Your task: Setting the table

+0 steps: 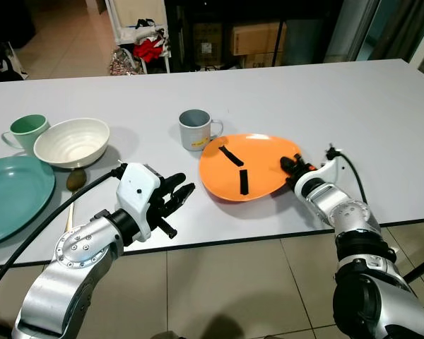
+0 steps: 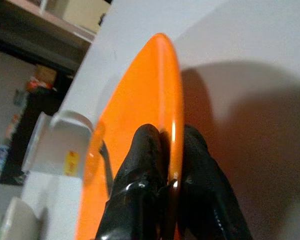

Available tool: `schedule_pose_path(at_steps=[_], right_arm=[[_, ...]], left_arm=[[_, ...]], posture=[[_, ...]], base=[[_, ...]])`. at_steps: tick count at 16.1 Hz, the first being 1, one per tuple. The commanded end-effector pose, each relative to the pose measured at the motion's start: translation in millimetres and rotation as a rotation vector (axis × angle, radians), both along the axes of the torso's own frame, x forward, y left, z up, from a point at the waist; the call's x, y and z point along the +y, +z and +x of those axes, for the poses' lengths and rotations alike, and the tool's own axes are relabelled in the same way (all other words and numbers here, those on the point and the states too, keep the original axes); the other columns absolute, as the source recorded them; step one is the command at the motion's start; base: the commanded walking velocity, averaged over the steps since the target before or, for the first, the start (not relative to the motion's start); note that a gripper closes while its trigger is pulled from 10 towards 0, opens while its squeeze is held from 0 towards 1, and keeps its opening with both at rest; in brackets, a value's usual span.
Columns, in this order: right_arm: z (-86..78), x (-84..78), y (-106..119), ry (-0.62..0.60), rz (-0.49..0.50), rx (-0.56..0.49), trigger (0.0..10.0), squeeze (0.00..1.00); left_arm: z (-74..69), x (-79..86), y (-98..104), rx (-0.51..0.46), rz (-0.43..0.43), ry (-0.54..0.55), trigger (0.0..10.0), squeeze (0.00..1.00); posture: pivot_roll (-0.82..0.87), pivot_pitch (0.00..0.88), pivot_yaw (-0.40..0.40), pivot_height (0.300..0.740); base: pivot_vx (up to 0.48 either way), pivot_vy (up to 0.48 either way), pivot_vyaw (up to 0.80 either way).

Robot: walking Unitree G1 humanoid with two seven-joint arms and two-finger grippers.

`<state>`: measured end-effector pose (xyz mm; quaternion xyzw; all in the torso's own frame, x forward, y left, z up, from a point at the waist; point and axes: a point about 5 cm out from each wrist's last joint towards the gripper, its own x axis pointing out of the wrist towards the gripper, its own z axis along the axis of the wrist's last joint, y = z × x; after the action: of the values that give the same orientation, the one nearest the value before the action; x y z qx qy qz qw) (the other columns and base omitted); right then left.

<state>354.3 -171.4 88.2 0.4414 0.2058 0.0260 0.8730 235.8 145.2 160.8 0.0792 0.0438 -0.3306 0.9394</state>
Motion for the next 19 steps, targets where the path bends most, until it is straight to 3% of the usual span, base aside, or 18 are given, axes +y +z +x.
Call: schedule_pose_path(at_steps=[1,4,7,10,12,13,14,16,19], right_arm=[[2.4,1.7,4,0.022,-0.026,-0.014,10.0,1.00],[-11.1,-12.9,4,0.016,-0.063,-0.023,10.0,1.00],[-41.7,-36.1,11,-0.013,-0.078,-0.031,10.0,1.00],[-72.2,-47.2,26,-0.018,-0.098,-0.060,10.0,1.00],[-92.2,-52.2,45,0.004,-0.171,-0.116,10.0,1.00],[-100.4,-50.9,59,0.019,-0.218,-0.172,10.0,1.00],[-109.7,-45.0,82,0.046,-0.327,-0.283,10.0,1.00],[-116.8,-17.5,110,0.126,-0.583,-0.430,10.0,1.00],[-111.8,6.3,112,0.121,-0.661,-0.493,10.0,1.00]], left_arm=[[0.0,-0.9,2,-0.009,0.018,-0.008,10.0,0.00],[-2.4,-1.9,1,-0.003,0.012,-0.009,10.0,0.00],[-5.4,-5.3,-3,0.013,-0.006,-0.009,10.0,0.00],[-6.9,-7.6,-4,0.018,-0.026,0.001,10.0,0.00],[-4.3,-9.2,-4,0.009,-0.036,0.019,10.0,0.00],[-3.6,-8.2,-3,-0.004,-0.040,0.040,10.0,0.00],[-3.1,-3.3,1,-0.030,-0.062,0.106,10.0,0.00],[-4.5,10.8,7,-0.070,-0.130,0.314,10.0,0.00],[-9.6,7.8,6,-0.075,-0.100,0.353,10.0,0.00]], posture=[[0.03,0.000,0.038,0.740],[0.02,0.000,0.040,0.740],[0.00,0.000,0.048,0.740],[-0.02,0.000,0.063,0.740],[-0.03,0.000,0.073,0.740],[-0.04,0.000,0.074,0.740],[-0.04,0.000,0.075,0.740],[-0.05,0.000,0.082,0.740],[-0.03,0.000,0.063,0.740]], base=[[0.000,0.000,0.00],[0.000,0.000,0.00],[0.000,0.000,0.00],[0.000,0.000,0.00],[0.000,0.000,0.00],[0.000,0.000,0.00],[0.000,0.000,0.00],[0.000,0.000,0.80],[0.000,0.000,0.80]])
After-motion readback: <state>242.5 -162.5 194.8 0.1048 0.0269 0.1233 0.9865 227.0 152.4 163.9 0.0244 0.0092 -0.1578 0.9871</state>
